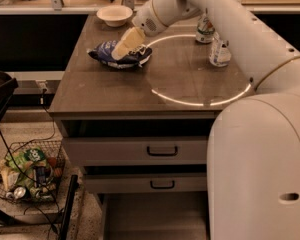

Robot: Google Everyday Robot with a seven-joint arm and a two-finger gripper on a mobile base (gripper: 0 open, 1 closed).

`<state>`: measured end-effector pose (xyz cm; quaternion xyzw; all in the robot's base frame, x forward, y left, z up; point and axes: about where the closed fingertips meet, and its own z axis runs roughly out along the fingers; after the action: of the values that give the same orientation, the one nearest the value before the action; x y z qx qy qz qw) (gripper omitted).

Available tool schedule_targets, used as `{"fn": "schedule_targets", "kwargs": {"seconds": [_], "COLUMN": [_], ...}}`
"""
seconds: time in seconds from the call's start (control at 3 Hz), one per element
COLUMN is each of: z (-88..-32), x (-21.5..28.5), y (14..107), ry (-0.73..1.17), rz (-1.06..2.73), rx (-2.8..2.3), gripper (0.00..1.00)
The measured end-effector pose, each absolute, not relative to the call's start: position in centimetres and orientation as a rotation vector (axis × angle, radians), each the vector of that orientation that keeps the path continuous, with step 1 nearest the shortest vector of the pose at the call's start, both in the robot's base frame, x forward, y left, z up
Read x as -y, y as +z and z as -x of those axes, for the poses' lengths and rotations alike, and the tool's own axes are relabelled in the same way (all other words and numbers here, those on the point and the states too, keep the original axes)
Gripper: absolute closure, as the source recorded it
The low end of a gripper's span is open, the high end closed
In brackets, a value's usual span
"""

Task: Place blue chip bag into bottom drawer

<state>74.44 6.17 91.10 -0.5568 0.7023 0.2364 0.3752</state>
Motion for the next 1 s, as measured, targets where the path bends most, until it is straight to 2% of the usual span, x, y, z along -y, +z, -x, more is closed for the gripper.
{"fn": "schedule_targets", "kwargs": {"seconds": [0.67,1.0], "z": [-71.7,-71.4], "x": [-7.5,-8.5], "y": [85.0,83.1], "ry": [0.663,0.665], "rz": [1.462,1.479], "rx": [-1.978,-2.031], "gripper": [0.0,0.18]}}
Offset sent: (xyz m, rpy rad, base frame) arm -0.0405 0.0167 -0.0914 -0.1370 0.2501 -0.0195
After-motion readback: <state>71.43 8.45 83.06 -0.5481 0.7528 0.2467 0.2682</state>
